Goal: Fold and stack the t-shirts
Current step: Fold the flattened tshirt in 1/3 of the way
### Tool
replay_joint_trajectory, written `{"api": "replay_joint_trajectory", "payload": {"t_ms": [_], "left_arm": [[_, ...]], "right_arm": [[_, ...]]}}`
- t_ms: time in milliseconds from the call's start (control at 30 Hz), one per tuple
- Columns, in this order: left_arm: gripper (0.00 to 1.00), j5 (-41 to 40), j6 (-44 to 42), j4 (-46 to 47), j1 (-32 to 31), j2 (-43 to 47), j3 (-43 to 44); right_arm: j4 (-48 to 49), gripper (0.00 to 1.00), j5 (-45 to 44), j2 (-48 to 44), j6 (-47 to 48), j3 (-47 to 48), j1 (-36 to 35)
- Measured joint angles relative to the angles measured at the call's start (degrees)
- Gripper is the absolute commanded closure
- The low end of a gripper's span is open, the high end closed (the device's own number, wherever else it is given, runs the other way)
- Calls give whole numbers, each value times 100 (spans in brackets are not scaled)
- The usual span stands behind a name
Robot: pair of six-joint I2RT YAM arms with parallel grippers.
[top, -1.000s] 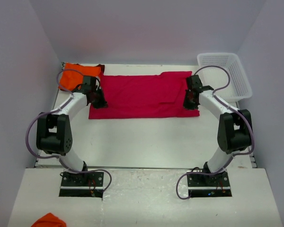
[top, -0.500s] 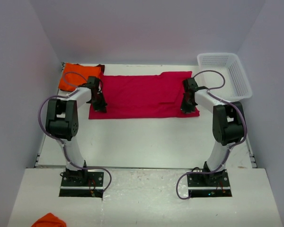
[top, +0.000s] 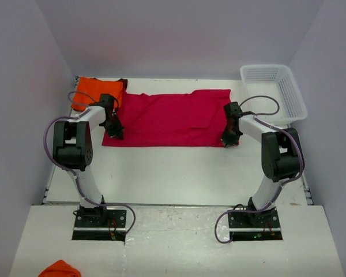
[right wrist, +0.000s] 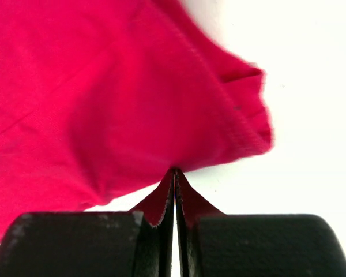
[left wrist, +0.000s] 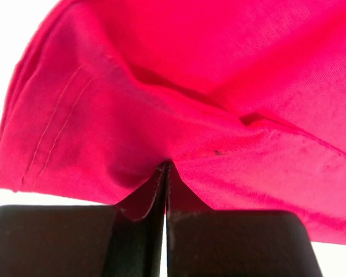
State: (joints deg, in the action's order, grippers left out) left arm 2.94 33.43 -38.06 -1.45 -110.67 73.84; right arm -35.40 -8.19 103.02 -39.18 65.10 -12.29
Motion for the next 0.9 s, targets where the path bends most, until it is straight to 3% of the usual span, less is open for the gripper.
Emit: {"api": "replay_joint_trajectory", "payload": {"t_ms": [300, 500, 633, 900], "left_arm": [[100, -710, 109, -365, 295, 411, -490], [100, -1115, 144, -382, 310, 879, -1060], [100, -1176, 125, -474, 326, 1117, -1316], [100, -1228, 105, -568, 319, 1294, -1268]], "right_arm": [[-96, 100, -278, -597, -490, -592, -227], [-162, 100, -660, -1947, -459, -1064, -1506], [-46, 100, -579, -2527, -205, -988, -1600], [280, 100, -487, -610, 446, 461, -1432]]}}
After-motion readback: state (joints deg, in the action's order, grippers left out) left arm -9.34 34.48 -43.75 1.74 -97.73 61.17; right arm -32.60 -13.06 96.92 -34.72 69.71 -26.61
